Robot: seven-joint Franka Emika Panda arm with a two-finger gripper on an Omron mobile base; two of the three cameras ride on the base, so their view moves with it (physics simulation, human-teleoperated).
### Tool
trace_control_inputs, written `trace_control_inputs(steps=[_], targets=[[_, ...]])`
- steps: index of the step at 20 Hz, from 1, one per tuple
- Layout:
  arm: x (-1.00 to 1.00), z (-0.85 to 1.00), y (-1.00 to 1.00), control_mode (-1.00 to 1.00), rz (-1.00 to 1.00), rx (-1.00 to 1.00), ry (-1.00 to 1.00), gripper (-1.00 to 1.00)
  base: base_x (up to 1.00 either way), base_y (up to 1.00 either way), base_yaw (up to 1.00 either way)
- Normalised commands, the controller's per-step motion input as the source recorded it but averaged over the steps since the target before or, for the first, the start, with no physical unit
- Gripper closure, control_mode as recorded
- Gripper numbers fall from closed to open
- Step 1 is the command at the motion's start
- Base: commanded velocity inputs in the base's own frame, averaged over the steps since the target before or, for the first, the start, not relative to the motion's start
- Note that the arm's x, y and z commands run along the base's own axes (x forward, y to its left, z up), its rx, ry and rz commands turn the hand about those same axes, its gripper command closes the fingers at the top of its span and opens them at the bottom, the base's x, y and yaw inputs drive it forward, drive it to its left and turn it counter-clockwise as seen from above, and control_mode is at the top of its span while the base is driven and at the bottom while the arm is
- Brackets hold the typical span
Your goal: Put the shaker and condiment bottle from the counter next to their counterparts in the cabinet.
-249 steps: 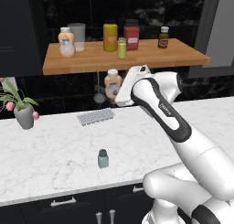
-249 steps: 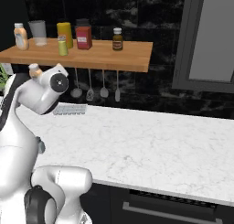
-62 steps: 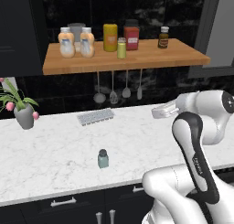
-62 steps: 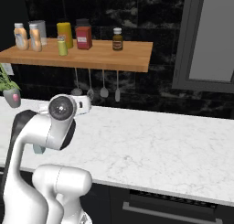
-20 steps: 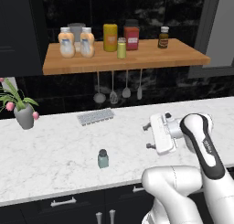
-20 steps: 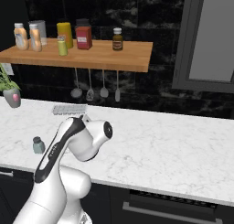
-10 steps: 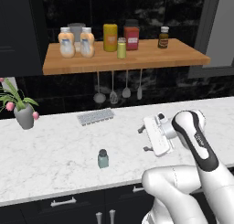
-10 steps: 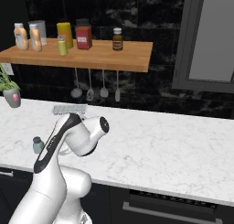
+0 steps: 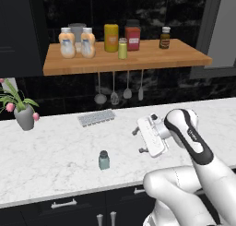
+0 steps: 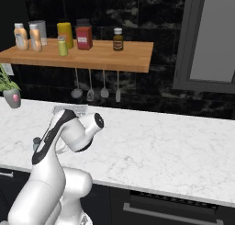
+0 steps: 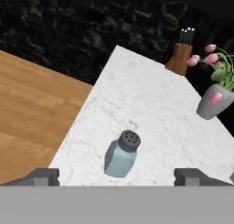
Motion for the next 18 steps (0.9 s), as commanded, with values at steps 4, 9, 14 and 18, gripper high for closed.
trace_control_inputs(steps=[4,9,14,18], targets=[[-0.06,-0.66,0.18,-1.0,0.0,0.0,-0.06,-1.0,0.0,0.0,0.0],[-0.07,-0.64,0.23,-1.0,0.0,0.0,-0.09,-1.0,0.0,0.0,0.0],[-0.16,-0.53,0.35,-1.0,0.0,0.02,-0.07,-1.0,0.0,0.0,0.0],[-0.2,-0.46,0.39,-1.0,0.0,0.03,-0.04,-1.0,0.0,0.0,0.0]])
